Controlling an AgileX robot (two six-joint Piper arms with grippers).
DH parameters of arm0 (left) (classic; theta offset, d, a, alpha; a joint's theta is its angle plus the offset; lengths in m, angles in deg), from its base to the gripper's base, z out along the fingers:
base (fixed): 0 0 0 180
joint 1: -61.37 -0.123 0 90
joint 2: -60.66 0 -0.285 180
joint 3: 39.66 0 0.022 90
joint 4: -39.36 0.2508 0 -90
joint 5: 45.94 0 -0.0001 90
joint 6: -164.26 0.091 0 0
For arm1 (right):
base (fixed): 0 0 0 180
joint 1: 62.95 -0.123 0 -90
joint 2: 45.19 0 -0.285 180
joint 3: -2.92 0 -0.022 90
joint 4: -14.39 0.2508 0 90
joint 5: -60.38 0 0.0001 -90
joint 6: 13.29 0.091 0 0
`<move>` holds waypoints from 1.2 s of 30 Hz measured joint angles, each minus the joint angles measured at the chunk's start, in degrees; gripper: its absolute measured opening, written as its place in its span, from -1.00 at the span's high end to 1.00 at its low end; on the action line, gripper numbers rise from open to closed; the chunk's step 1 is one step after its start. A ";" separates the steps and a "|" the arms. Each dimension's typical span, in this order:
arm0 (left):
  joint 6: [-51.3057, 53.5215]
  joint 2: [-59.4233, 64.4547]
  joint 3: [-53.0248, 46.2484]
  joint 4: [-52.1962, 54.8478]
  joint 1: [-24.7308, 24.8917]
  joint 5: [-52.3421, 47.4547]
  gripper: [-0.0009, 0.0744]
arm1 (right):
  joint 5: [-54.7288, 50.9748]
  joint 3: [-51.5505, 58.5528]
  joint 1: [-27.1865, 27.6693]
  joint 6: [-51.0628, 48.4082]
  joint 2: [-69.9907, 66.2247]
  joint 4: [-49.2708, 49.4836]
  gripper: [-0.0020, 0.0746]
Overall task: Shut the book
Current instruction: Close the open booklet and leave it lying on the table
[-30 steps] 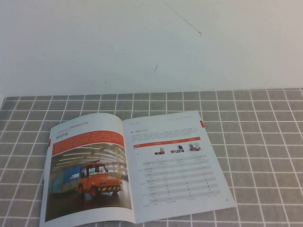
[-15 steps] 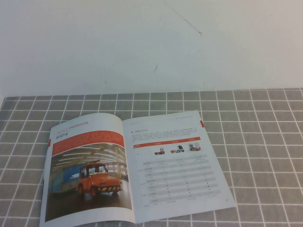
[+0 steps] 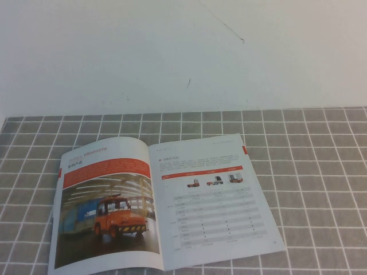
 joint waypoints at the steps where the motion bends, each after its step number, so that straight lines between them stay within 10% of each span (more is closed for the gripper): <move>1: 1.96 2.58 2.11 -0.91 0.00 -2.89 0.99 | -2.42 -1.63 0.00 -4.47 -2.85 2.99 0.95; 14: 17.60 32.77 14.13 -14.30 0.00 -18.73 0.99 | -15.99 -14.60 -2.93 -30.60 -39.76 22.50 0.95; 25: 20.00 49.60 14.35 -16.06 0.00 -16.21 0.99 | -1.92 -14.99 -21.38 -35.14 -65.38 26.52 0.95; 36: 19.97 61.17 14.39 -14.24 0.00 -16.35 0.99 | 5.95 -15.32 -24.79 -35.14 -84.11 29.05 0.95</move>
